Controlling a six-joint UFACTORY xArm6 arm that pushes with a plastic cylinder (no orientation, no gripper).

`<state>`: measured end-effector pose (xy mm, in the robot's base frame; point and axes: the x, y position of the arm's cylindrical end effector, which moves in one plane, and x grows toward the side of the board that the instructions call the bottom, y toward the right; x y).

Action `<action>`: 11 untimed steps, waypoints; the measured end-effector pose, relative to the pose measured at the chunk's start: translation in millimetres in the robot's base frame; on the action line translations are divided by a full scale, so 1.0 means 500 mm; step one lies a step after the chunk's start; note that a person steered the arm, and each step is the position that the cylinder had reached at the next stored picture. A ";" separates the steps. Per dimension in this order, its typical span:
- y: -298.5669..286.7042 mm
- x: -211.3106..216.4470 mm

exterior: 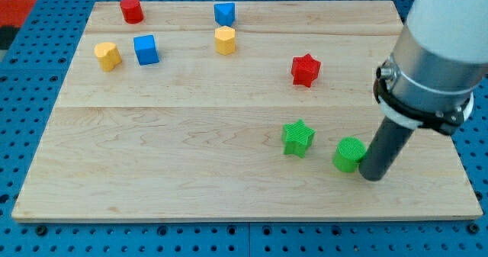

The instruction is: Slide the green circle slightly up

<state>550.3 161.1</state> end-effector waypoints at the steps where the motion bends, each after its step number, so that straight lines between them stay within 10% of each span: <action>1: -0.011 0.084; 11: 0.022 -0.317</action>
